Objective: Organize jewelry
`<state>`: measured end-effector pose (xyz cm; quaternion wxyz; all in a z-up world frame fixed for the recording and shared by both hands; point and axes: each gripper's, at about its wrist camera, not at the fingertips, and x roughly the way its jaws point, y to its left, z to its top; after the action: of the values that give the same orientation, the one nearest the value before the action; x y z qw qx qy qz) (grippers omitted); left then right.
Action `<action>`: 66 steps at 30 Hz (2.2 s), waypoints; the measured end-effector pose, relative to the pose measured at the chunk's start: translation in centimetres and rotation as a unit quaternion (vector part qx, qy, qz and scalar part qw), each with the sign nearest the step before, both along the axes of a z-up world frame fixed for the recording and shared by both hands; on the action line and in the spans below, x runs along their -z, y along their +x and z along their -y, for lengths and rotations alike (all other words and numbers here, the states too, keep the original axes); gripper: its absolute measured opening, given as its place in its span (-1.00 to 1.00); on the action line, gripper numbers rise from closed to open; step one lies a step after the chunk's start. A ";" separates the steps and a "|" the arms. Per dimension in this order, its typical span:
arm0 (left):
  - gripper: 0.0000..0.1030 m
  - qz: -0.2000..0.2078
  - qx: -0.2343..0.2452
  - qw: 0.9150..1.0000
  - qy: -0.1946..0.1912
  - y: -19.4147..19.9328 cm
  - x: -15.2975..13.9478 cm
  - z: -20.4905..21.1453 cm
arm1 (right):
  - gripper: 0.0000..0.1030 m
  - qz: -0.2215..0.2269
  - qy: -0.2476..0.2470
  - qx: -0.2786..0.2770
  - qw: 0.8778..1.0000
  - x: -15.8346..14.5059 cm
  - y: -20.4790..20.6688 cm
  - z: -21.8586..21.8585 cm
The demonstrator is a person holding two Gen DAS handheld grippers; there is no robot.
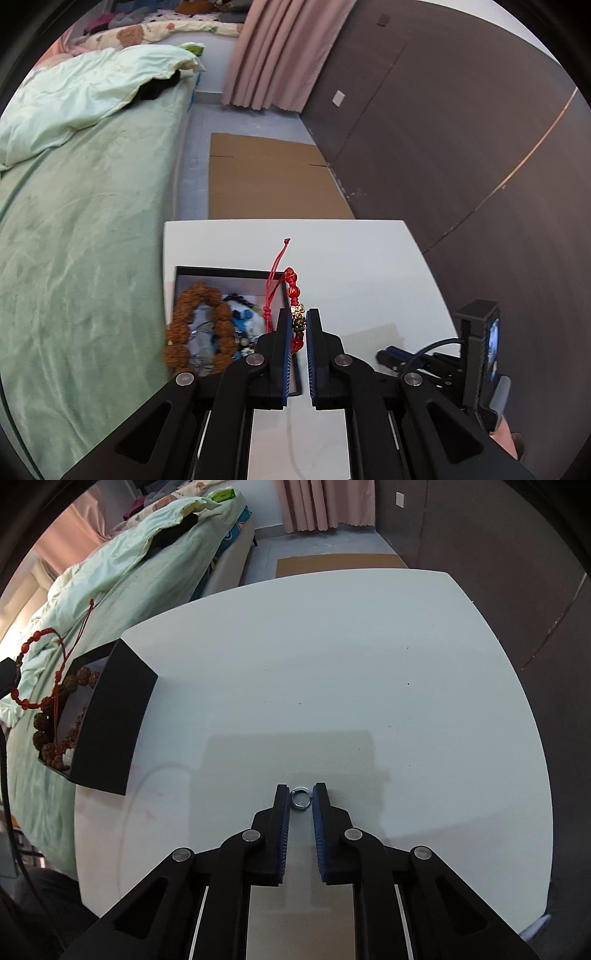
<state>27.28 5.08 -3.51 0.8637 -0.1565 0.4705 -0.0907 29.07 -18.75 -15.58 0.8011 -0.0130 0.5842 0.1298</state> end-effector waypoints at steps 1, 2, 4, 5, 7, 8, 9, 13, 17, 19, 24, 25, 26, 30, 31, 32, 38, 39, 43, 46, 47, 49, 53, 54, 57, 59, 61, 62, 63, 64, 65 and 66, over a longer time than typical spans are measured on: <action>-0.86 -0.001 -0.005 1.000 0.004 -0.1 0.1 -0.2 | -0.73 0.002 -0.003 -0.001 1.000 0.0 0.0 0.0; -0.86 -0.005 -0.013 1.000 0.007 -0.1 0.3 -0.5 | -0.73 0.003 -0.006 -0.003 1.000 -0.1 -0.1 -0.1; -0.86 -0.012 -0.021 1.000 0.004 0.0 0.8 -1.1 | -0.74 0.007 -0.001 -0.006 1.000 -0.4 -0.3 -0.2; -0.86 -0.017 -0.028 0.999 -0.006 0.1 1.1 -1.6 | -0.74 0.009 0.003 -0.007 1.000 -0.6 -0.3 -0.2; -0.82 -0.028 -0.033 0.999 -0.019 0.2 1.8 -2.1 | -0.74 0.017 0.020 -0.007 1.000 -1.3 -0.6 0.0; -0.82 -0.039 -0.035 0.998 -0.030 0.3 2.3 -2.4 | -0.74 0.023 0.030 -0.009 0.999 -1.7 -0.6 -0.1; -0.82 -0.043 -0.036 0.998 -0.035 0.3 2.5 -2.5 | -0.74 0.029 0.038 -0.010 0.999 -2.2 -0.8 -0.1; -0.15 -0.042 -0.041 0.997 -0.049 -0.2 2.7 -3.1 | -0.74 0.045 0.086 -0.019 0.995 -3.8 -1.2 -0.2; 0.45 -0.019 -0.054 0.996 -0.064 -1.2 1.6 -4.3 | -0.74 0.048 0.131 -0.029 0.990 -5.2 -1.1 -1.2; 0.45 -0.014 -0.061 0.996 -0.065 -1.6 1.0 -5.1 | -0.74 0.056 0.142 -0.040 0.988 -6.1 -1.1 -2.0; 0.45 -0.007 -0.073 0.995 -0.062 -2.5 0.0 -6.8 | -0.74 0.059 0.165 -0.068 0.982 -7.7 -0.7 -5.2; 0.45 -0.006 -0.075 0.995 -0.061 -2.8 -0.1 -7.1 | -0.74 0.057 0.167 -0.071 0.982 -7.8 -0.5 -6.0; 0.45 -0.006 -0.077 0.995 -0.061 -3.0 -0.2 -7.4 | -0.74 0.055 0.168 -0.075 0.981 -7.9 -0.1 -6.9; 0.47 -0.004 -0.085 0.994 -0.063 -3.8 -0.4 -8.7 | -0.74 0.047 0.173 -0.084 0.980 -7.9 0.6 -9.0; 0.52 -0.004 -0.086 0.994 -0.063 -3.9 -0.4 -8.9 | -0.74 0.045 0.175 -0.087 0.980 -7.9 0.7 -9.7; 0.60 -0.004 -0.088 0.994 -0.064 -4.1 -0.4 -9.2 | -0.74 0.045 0.176 -0.089 0.979 -8.0 0.9 -10.1; 0.98 0.005 -0.097 0.993 -0.070 -4.7 -0.6 -10.1 | -0.35 0.047 0.197 -0.085 0.976 -8.5 1.8 -11.6; 0.99 0.007 -0.097 0.993 -0.070 -4.7 -0.7 -10.1 | 0.15 0.043 0.198 -0.080 0.976 -8.5 1.9 -11.4; 0.99 0.017 -0.097 0.992 -0.075 -5.3 -1.3 -10.1 | 0.34 0.063 0.204 -0.047 0.976 -8.8 0.8 -9.4; 0.99 0.024 -0.098 0.992 -0.076 -5.7 -1.8 -9.8 | 0.35 0.060 0.213 -0.023 0.975 -8.7 -0.2 -7.5; 0.99 0.030 -0.095 0.992 -0.076 -6.0 -2.1 -9.4 | 0.35 0.064 0.215 -0.015 0.974 -8.9 -0.8 -6.7; 0.99 0.039 -0.091 0.993 -0.071 -6.4 -2.6 -8.7 | 0.37 0.068 0.221 -0.003 0.973 -9.0 -1.7 -5.5; 0.99 0.061 -0.082 0.993 -0.061 -7.5 -3.4 -6.9 | 0.62 0.088 0.227 0.023 0.970 -9.9 -3.8 -2.7; 0.99 0.064 -0.079 0.993 -0.058 -7.7 -3.5 -6.5 | 0.62 0.092 0.228 0.024 0.969 -10.2 -4.3 -2.1; 0.99 0.082 -0.073 0.993 -0.044 -8.6 -4.2 -5.0 | 0.87 0.101 0.222 0.035 0.969 -10.9 -5.5 -0.7; 0.99 0.092 -0.073 0.992 -0.039 -9.1 -4.7 -4.1 | 0.96 0.112 0.215 0.039 0.969 -11.5 -6.3 0.0; 0.99 0.099 -0.073 0.992 -0.036 -9.7 -5.1 -3.5 | 0.97 0.127 0.205 0.049 0.969 -12.0 -7.2 0.8; 0.99 0.103 -0.072 0.991 -0.033 -9.9 -5.3 -3.1 | 0.97 0.135 0.200 0.054 0.969 -12.2 -7.7 1.3; 0.99 0.106 -0.072 0.991 -0.030 -10.2 -5.4 -2.8 | 0.98 0.139 0.200 0.057 0.968 -12.4 -8.0 1.6; 0.99 0.109 -0.071 0.991 -0.027 -10.5 -5.6 -2.5 | 0.98 0.142 0.202 0.059 0.967 -12.5 -8.3 2.0; 0.99 0.111 -0.070 0.991 -0.026 -10.8 -5.8 -2.1 | 0.98 0.142 0.204 0.059 0.967 -12.6 -8.6 2.2; 0.99 0.112 -0.069 0.991 -0.026 -11.0 -5.8 -1.8 | 0.98 0.143 0.204 0.057 0.967 -12.8 -8.9 2.4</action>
<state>16.32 6.91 2.31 0.9109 -0.1996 0.3563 -0.0596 20.22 -21.15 -2.82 0.8681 0.1654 0.4246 0.1967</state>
